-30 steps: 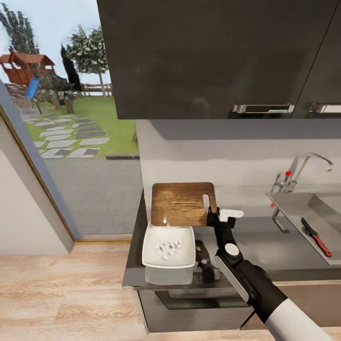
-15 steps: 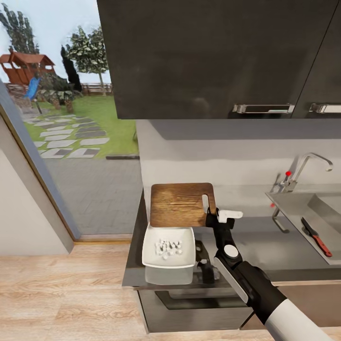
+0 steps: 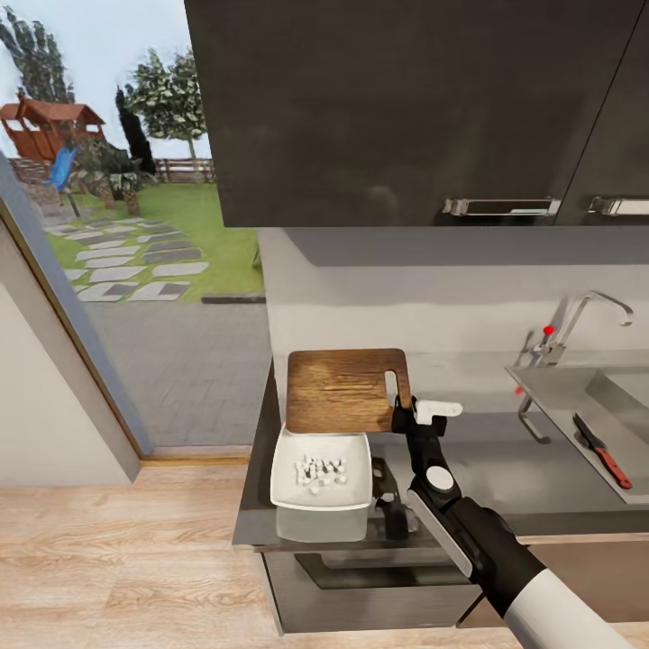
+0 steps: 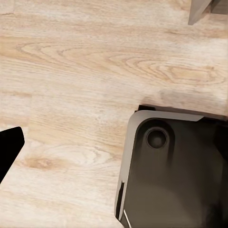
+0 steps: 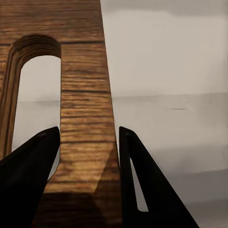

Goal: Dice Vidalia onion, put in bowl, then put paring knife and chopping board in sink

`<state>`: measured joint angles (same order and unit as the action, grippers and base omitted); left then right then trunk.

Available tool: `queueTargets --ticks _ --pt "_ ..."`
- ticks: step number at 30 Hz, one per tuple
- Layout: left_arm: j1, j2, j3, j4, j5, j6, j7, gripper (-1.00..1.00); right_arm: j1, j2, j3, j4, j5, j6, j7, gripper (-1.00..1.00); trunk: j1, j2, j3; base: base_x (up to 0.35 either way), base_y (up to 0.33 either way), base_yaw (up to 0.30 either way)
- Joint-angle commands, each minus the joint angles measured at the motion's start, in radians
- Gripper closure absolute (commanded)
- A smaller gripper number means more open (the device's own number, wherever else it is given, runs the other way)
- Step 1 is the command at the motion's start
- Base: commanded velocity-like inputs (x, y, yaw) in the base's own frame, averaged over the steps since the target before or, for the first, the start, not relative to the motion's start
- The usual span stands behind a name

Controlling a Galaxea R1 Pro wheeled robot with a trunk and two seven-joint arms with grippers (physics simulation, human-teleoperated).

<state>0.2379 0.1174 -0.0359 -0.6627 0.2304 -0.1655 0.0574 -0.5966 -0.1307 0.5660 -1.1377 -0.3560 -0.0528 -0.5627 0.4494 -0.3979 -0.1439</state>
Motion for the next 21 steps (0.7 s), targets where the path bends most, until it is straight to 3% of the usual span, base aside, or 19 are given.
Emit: queueTargets --ticks 1,11,16,21 --pt "0.0 0.001 -0.004 -0.002 0.005 -0.002 0.006 -1.0 -0.002 -0.001 0.005 0.001 -0.009 -0.005 -0.006 1.0 0.001 -0.002 -0.002 0.0 0.0 0.0" --pt "0.0 -0.001 -0.004 -0.002 0.004 -0.002 0.005 -1.0 -0.002 0.001 0.005 0.003 -0.01 -0.004 -0.009 1.0 0.001 -0.002 -0.002 0.0 -0.008 0.0" --pt "0.0 -0.009 -0.005 -0.002 -0.02 -0.002 0.006 -1.0 -0.002 0.006 0.005 -0.027 -0.012 0.011 -0.015 1.0 0.001 -0.002 -0.002 0.0 -0.235 0.0" --pt "0.0 -0.01 -0.005 -0.002 -0.029 -0.002 0.006 -1.0 -0.002 0.007 0.005 -0.07 -0.012 0.091 -0.016 1.0 0.001 -0.002 -0.002 0.0 -0.3 0.0"
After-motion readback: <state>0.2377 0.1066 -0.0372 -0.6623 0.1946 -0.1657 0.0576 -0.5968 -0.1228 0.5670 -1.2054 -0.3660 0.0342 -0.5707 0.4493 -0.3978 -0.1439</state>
